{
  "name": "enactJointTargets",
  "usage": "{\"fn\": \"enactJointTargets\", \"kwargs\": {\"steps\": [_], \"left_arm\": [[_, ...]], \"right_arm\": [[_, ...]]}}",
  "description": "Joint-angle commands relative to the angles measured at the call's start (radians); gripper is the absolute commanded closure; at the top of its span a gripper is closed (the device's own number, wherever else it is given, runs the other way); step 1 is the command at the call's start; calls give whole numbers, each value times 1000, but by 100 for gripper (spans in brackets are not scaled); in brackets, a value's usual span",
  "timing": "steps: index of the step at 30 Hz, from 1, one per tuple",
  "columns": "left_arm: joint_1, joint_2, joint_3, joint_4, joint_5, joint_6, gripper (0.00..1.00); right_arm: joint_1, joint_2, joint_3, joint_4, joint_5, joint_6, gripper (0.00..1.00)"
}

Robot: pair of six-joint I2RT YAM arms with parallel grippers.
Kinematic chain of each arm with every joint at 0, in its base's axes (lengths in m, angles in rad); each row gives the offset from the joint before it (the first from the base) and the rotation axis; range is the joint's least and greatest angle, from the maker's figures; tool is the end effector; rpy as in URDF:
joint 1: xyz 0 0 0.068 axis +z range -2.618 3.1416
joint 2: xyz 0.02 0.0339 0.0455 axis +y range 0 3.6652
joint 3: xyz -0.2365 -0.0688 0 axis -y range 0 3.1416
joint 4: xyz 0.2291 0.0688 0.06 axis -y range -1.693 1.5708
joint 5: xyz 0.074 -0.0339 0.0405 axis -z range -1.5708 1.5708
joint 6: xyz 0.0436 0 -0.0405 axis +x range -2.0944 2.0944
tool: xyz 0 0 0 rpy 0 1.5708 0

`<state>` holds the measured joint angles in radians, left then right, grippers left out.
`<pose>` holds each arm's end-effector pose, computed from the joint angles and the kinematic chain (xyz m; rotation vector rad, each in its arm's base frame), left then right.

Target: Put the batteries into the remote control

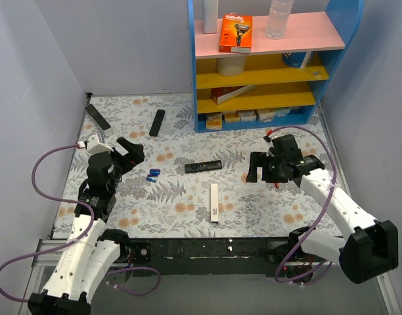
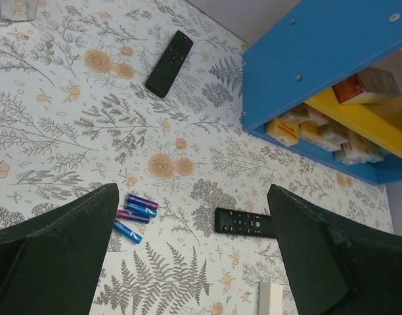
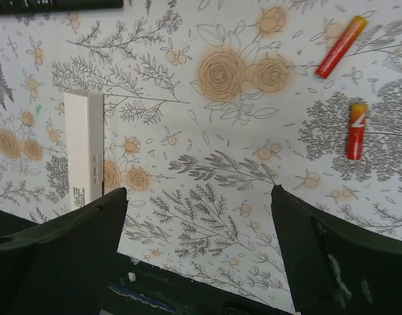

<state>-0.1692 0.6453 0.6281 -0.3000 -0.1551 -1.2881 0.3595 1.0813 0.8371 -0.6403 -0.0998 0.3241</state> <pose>0.1711 -0.0224 0.2753 -1.1405 1.6122 -0.8365 0.2044 0.0815 0.2342 -0.0887 2.4944 0.4163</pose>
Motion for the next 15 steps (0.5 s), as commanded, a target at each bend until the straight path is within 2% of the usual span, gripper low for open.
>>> {"fn": "enactJointTargets", "kwargs": {"steps": [1,6,11,15], "left_arm": [[-41,2,-5,53,-20,67,2],[-75,19,-41,111,-18,69,2],[-119,60,-68,170,-26,90,2],[-170,93,-83,202,-90,121,2]], "right_arm": [[82,81,6,45,2,72,3],[238,213,46,64,66,171,3],[410,356,174,57,133,243,5],[501,486,273,50,147,270,7]]}}
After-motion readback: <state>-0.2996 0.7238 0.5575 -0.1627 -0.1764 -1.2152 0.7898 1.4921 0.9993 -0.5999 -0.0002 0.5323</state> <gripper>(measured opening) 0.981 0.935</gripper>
